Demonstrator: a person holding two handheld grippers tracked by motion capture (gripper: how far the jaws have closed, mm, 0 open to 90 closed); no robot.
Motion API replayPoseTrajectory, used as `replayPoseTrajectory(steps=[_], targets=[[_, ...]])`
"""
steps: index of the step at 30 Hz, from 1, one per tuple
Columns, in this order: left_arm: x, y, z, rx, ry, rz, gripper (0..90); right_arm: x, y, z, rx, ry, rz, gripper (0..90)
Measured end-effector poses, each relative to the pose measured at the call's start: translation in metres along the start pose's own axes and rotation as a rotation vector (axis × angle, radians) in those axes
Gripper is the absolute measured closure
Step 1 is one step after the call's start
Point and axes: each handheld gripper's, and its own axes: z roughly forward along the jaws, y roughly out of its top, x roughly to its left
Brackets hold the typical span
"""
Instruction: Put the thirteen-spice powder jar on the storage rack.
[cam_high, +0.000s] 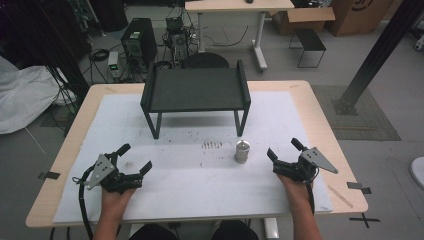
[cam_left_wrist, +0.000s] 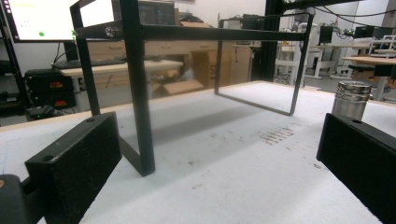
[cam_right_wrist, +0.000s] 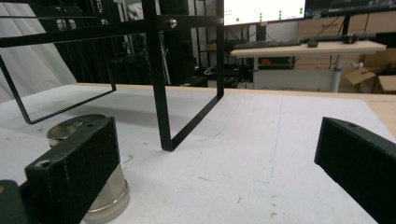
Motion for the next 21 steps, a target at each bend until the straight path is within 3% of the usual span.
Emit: replayPoseTrajectory(steps=[21], targets=[[0.0,0.0,0.0,-0.003,0.0,0.007,0.5,0.002,0.026,0.003,0.069,0.072,0.0,0.0]])
